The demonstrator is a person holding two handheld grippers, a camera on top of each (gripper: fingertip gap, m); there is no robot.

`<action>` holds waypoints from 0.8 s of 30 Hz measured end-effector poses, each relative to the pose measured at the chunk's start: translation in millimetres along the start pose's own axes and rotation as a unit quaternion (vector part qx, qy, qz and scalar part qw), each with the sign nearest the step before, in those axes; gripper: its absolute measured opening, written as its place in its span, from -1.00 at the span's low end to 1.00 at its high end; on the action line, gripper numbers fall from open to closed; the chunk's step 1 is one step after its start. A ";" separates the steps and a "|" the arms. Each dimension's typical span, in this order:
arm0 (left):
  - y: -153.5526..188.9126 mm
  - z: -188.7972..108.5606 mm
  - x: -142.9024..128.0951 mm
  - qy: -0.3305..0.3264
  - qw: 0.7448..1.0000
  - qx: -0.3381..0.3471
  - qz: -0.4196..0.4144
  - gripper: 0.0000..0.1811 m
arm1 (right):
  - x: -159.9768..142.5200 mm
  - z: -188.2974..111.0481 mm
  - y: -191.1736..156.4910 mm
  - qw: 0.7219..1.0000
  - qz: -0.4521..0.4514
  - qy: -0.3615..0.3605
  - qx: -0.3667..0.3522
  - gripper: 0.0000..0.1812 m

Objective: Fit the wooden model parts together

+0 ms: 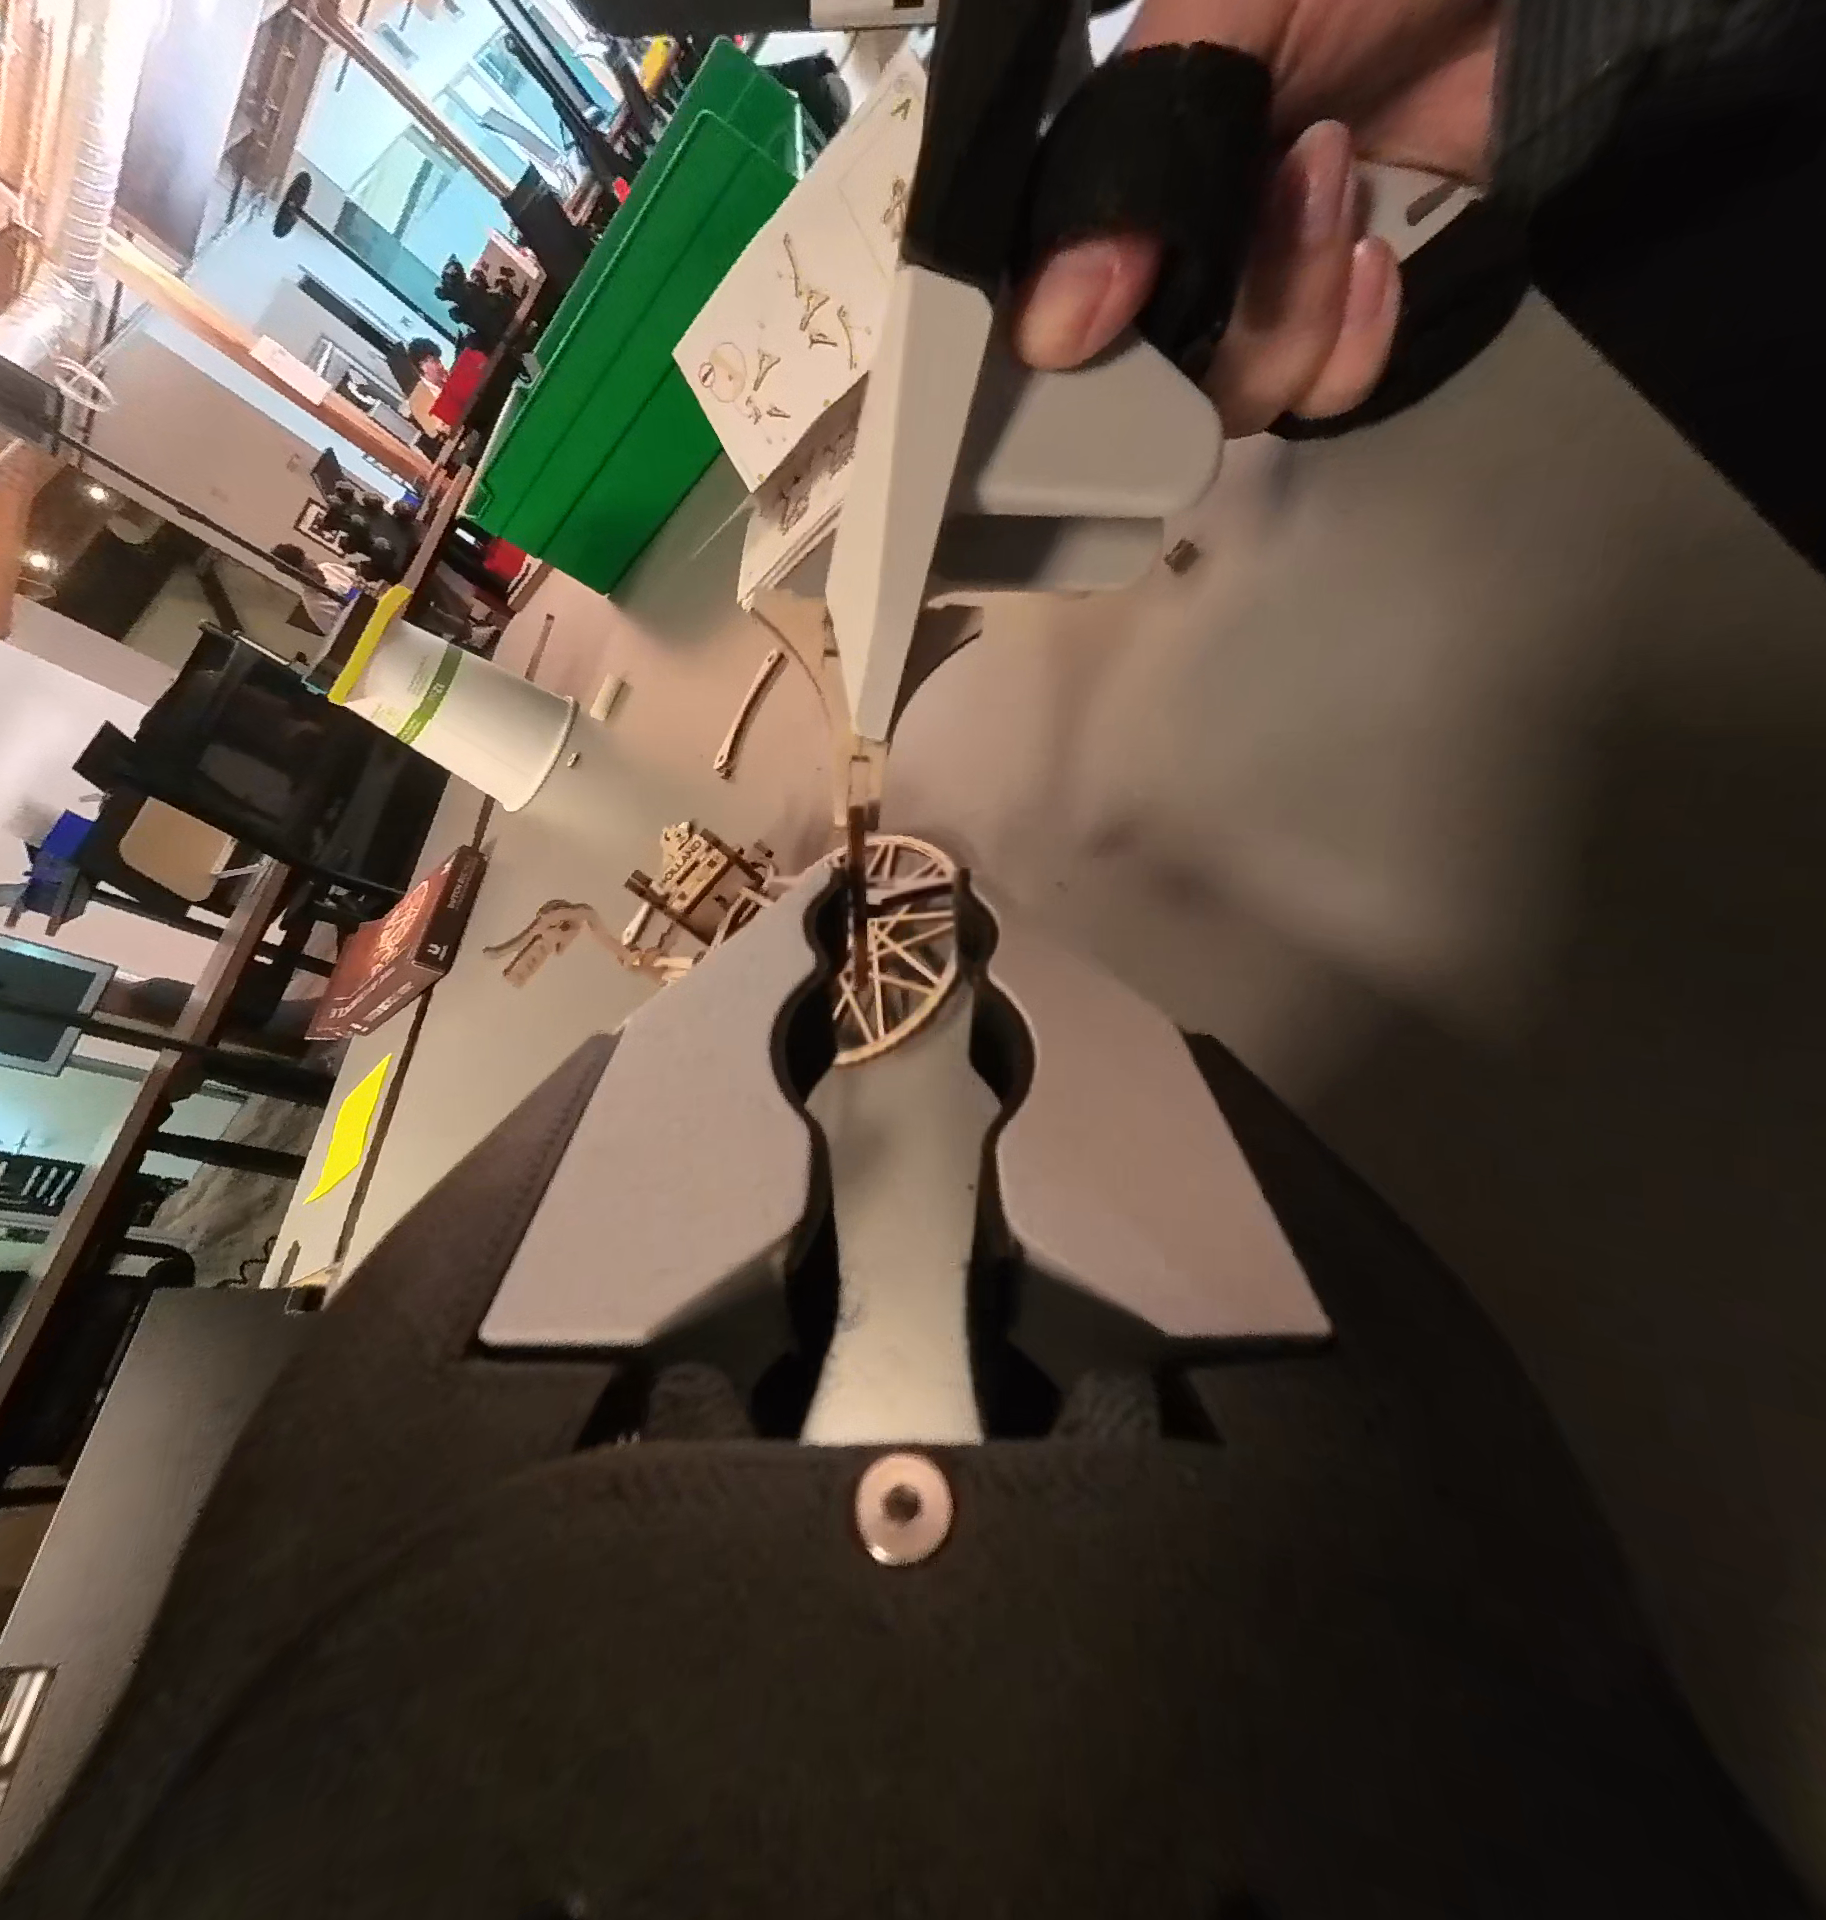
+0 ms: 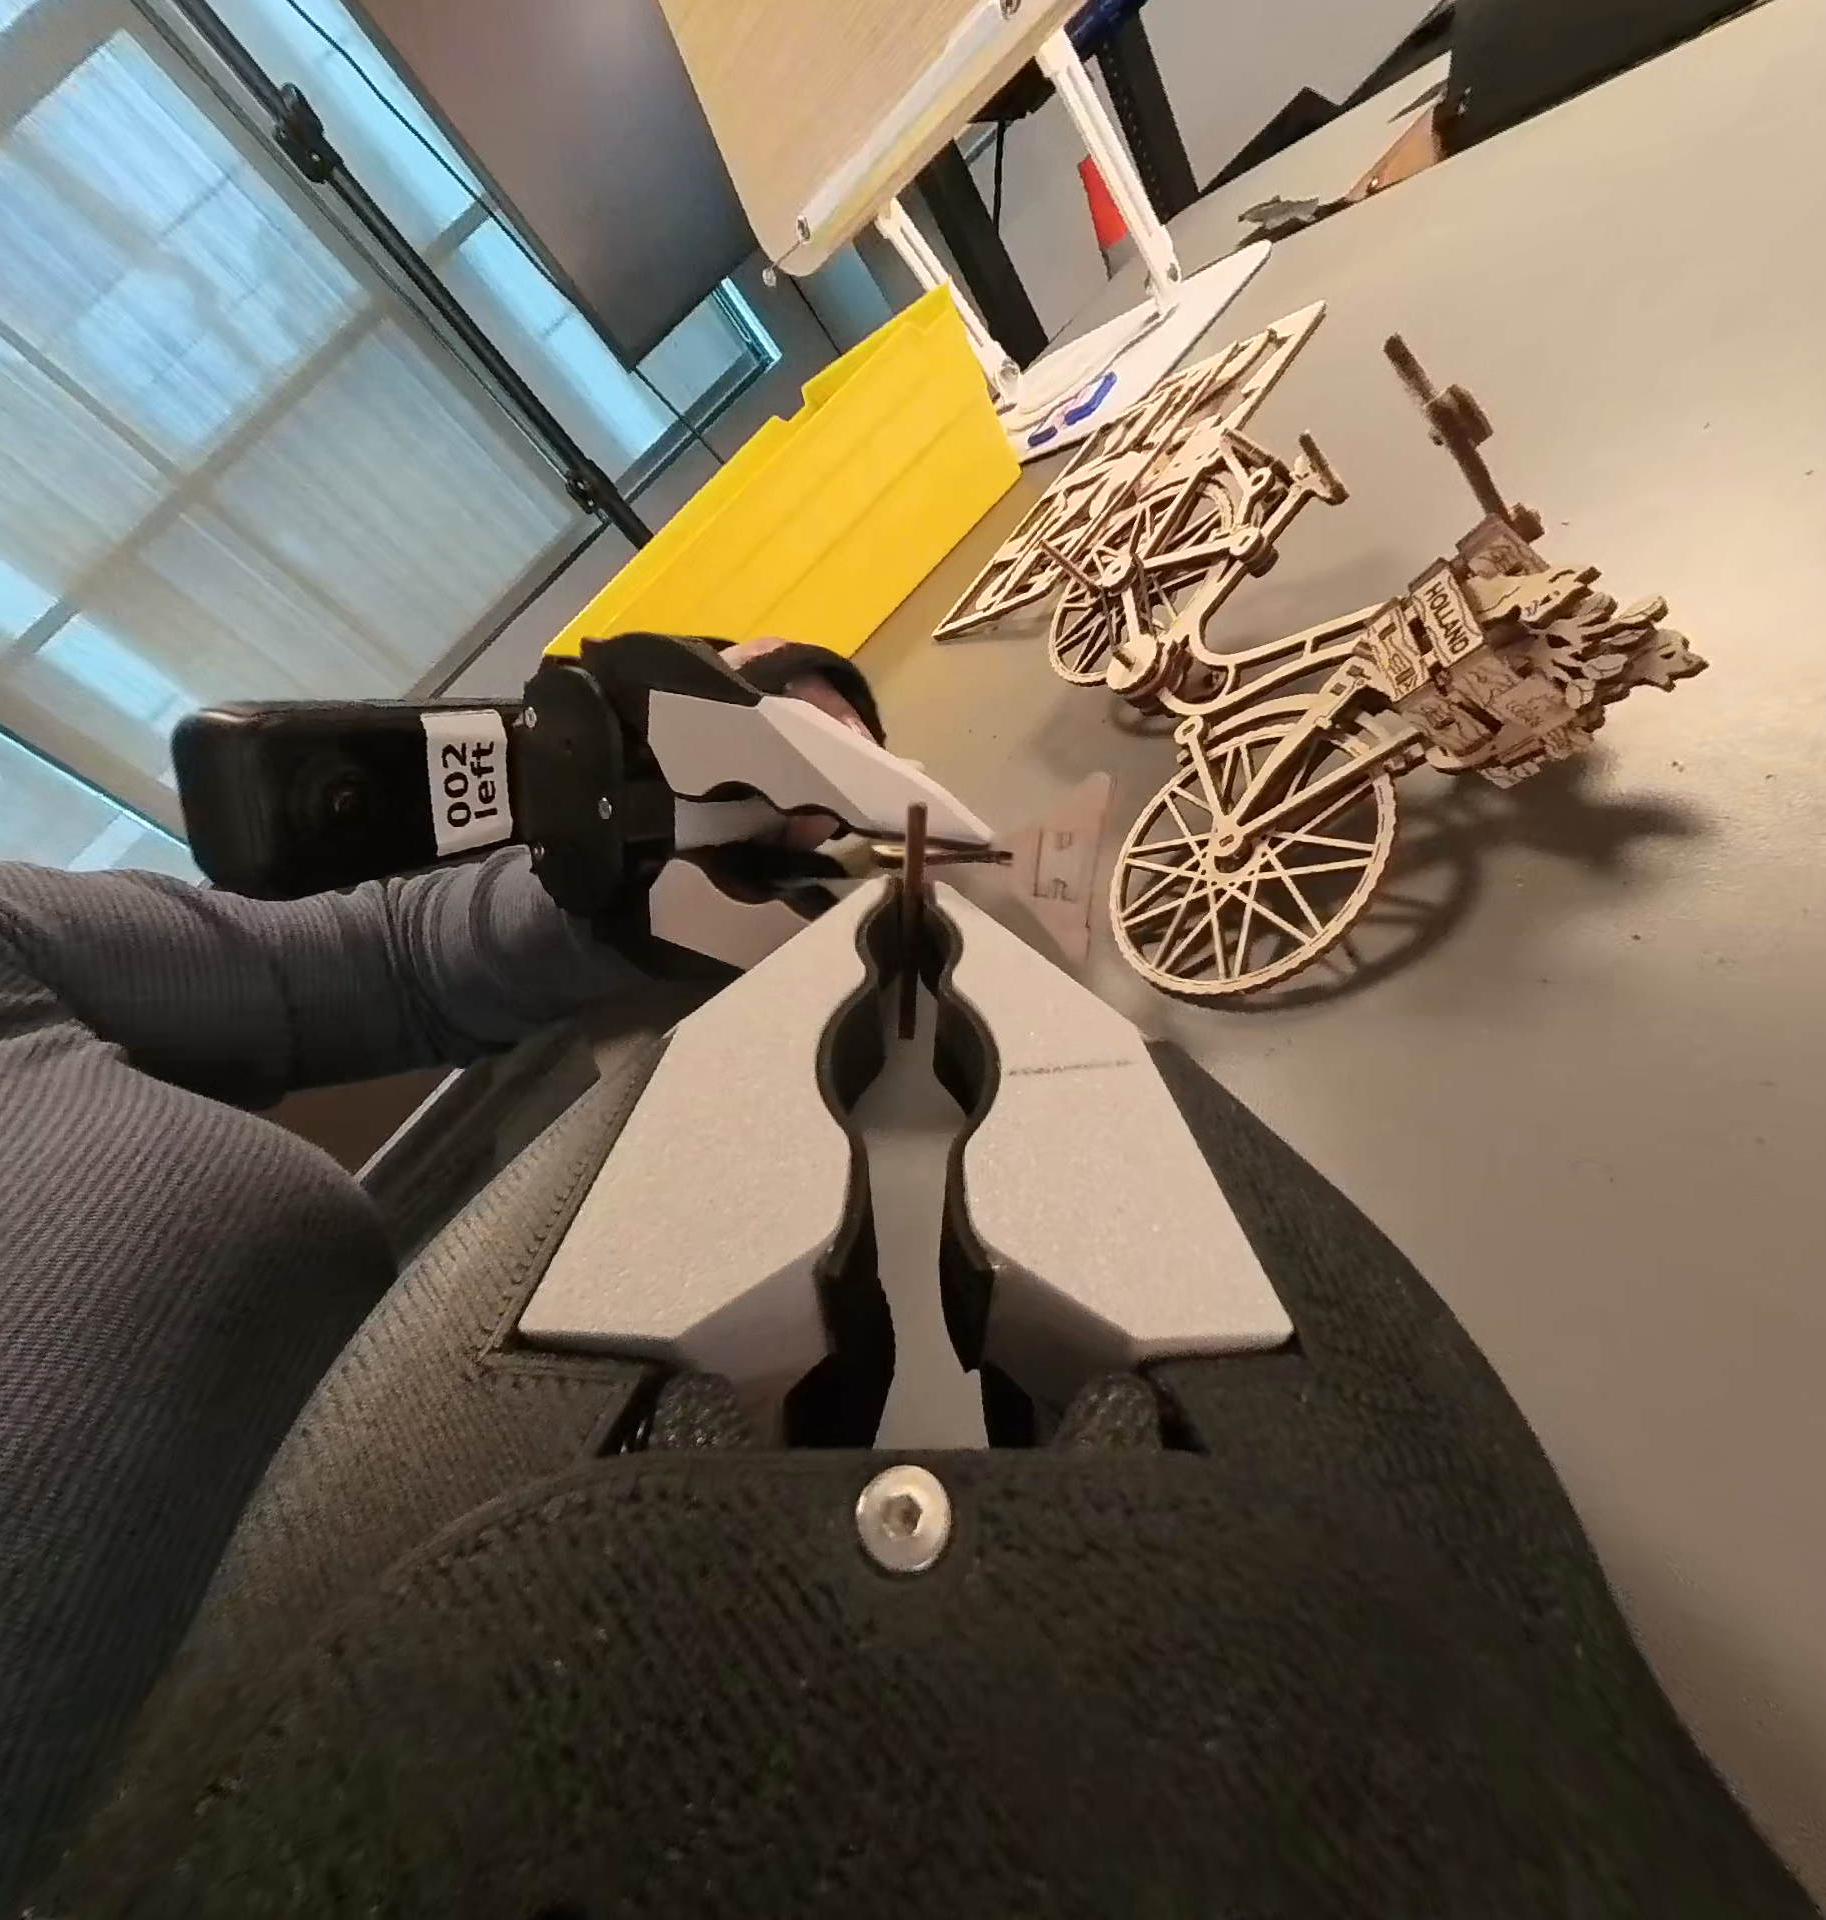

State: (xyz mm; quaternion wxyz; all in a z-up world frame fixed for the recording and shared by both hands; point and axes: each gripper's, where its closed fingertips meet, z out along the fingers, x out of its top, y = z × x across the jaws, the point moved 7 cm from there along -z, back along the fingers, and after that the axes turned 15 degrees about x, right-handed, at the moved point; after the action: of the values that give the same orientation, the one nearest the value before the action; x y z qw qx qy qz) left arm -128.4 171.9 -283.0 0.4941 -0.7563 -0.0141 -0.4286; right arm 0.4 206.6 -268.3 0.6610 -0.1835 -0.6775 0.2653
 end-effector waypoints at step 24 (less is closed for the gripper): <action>1.8 -22.5 12.3 0.101 0.994 0.020 0.046 -0.99 | -4.4 -5.1 -5.6 0.997 0.021 -0.031 0.066 -1.00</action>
State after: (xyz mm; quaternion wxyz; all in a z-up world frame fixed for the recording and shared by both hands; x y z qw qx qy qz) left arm -134.1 148.9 -272.9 0.5270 -0.6993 0.0624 -0.4789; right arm 6.3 200.1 -268.6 0.6444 -0.1459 -0.6748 0.3288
